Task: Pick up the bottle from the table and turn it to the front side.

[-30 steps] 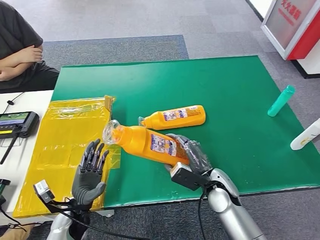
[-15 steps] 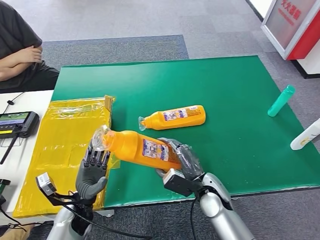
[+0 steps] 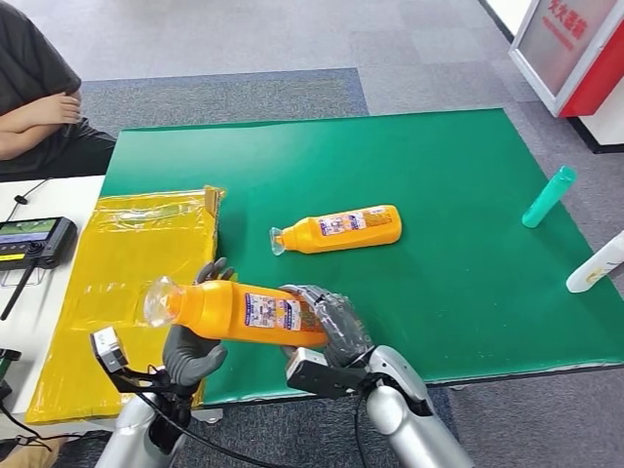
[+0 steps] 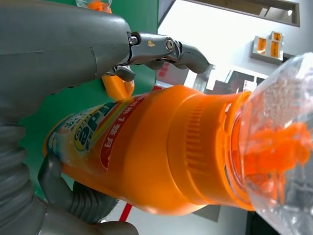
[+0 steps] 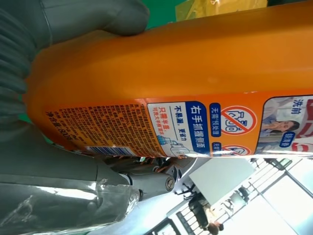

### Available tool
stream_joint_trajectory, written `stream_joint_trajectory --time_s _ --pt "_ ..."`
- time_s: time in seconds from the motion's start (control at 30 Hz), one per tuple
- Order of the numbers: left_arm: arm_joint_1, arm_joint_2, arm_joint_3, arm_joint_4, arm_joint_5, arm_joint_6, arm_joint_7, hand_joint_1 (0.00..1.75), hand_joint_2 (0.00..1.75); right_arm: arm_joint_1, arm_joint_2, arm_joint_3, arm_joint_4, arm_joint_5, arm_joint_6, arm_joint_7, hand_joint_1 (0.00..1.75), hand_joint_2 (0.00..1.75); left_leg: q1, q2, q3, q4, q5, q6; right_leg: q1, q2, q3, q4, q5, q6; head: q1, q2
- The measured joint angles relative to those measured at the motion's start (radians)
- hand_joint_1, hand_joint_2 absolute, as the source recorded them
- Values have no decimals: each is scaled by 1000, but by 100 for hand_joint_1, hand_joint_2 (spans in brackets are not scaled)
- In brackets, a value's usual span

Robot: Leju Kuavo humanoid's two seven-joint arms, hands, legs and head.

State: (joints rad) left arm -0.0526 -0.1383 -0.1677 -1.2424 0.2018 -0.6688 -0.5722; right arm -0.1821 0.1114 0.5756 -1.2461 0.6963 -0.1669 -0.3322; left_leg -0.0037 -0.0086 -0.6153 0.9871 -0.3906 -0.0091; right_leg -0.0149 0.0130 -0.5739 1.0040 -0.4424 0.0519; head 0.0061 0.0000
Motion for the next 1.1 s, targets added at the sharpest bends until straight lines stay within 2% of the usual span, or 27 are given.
stream_joint_trajectory --time_s 0.17,0.23,0.3,0.37,0.4,0.43,0.6,0.7,0.83,0.87,0.9,0.97,1.0,1.03,1.1 --pt "-3 4 -23 1 -11 2 0 0 175 -7 4 13 24 11 -5 0 175 175 0 0 0 0 0 0 0 0 0 0 0 0 0 0" --pt "-4 6 -28 1 -15 2 -1 10 175 -8 5 18 31 12 -7 0 175 175 0 0 0 0 0 0 0 0 0 0 0 0 0 0" --pt "-5 9 -35 1 -28 5 -8 53 175 -9 6 20 37 12 -8 0 175 175 0 0 0 0 0 0 0 0 0 0 0 0 0 0" --pt "-5 13 -43 1 -52 17 -24 87 175 -10 6 23 43 12 -8 0 175 175 0 0 0 0 0 0 0 0 0 0 0 0 0 0" --pt "-6 15 -46 1 -65 26 -33 87 175 -11 6 23 45 12 -8 1 175 175 0 0 0 0 0 0 0 0 0 0 0 0 0 0" --pt "-6 16 -49 0 -76 34 -40 94 175 -11 6 24 47 12 -8 1 175 175 0 0 0 0 0 0 0 0 0 0 0 0 0 0" --pt "-6 20 -54 -3 -103 58 -53 153 175 -11 6 25 51 11 -8 4 175 175 0 0 0 0 0 0 0 0 0 0 0 0 0 0" --pt "-5 20 -57 -11 -116 77 -54 174 175 -10 6 25 51 8 -8 6 175 175 0 0 0 0 0 0 0 0 0 0 0 0 0 0" --pt "-5 21 -60 -25 -143 112 -54 175 175 -9 6 26 51 5 -9 8 175 175 0 0 0 0 0 0 0 0 0 0 0 0 0 0" --pt "-5 21 -62 -30 -160 131 -54 175 175 -8 6 27 51 5 -10 9 146 175 0 0 0 0 0 0 0 0 0 0 0 0 0 0" --pt "-5 21 -65 -35 -181 155 -54 175 175 -8 6 27 51 5 -10 11 109 175 0 0 0 0 0 0 0 0 0 0 0 0 0 0" --pt "-5 20 -71 -49 -243 222 -51 175 175 -5 6 26 50 7 -15 18 22 175 0 0 0 0 0 0 0 0 0 0 0 0 0 0" --pt "-4 20 -75 -58 -281 262 -48 175 175 -3 6 25 49 8 -20 22 7 175 0 0 0 0 0 0 0 0 0 0 0 0 0 0" --pt "-3 21 -80 -68 -325 306 -44 175 175 0 6 24 46 9 -26 26 0 175 0 0 0 0 0 0 0 0 0 0 0 0 0 0" --pt "1 23 -90 -92 -413 393 -34 175 175 6 5 18 34 10 -38 33 0 175 0 0 0 0 0 0 0 0 0 0 0 0 0 0"
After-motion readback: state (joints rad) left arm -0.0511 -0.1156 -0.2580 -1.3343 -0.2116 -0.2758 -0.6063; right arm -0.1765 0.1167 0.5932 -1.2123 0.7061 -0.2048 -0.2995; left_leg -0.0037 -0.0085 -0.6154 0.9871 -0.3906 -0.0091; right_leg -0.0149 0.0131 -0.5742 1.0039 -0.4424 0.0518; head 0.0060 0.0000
